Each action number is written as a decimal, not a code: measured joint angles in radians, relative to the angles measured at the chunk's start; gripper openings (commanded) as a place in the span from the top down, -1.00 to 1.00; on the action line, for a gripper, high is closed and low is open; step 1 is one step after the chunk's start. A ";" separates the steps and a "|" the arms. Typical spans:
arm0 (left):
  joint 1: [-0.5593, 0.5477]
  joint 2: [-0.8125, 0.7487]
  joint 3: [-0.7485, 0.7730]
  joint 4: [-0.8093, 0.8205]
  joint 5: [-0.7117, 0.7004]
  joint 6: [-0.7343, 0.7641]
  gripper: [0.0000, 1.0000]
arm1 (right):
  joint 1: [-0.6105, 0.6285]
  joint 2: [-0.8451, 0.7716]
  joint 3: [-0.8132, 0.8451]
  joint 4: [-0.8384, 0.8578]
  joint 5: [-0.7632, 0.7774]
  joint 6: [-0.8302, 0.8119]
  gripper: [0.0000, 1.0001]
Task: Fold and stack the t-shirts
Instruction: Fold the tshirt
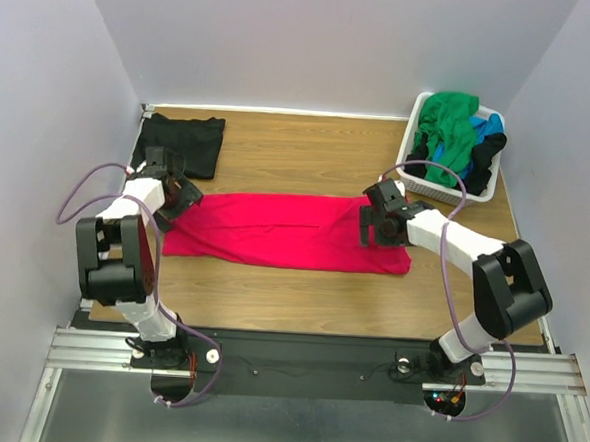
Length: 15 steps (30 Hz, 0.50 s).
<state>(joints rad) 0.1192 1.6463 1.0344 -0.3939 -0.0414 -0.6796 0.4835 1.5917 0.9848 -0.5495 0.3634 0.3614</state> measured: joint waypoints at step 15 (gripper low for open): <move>-0.110 -0.299 0.004 0.041 -0.082 0.020 -0.97 | 0.000 -0.185 -0.041 0.071 -0.050 0.146 -1.00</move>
<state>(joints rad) 0.0093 1.3468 1.0386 -0.3527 -0.1230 -0.6598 0.4835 1.4063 0.9436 -0.4782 0.3130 0.5072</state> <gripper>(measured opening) 0.985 0.998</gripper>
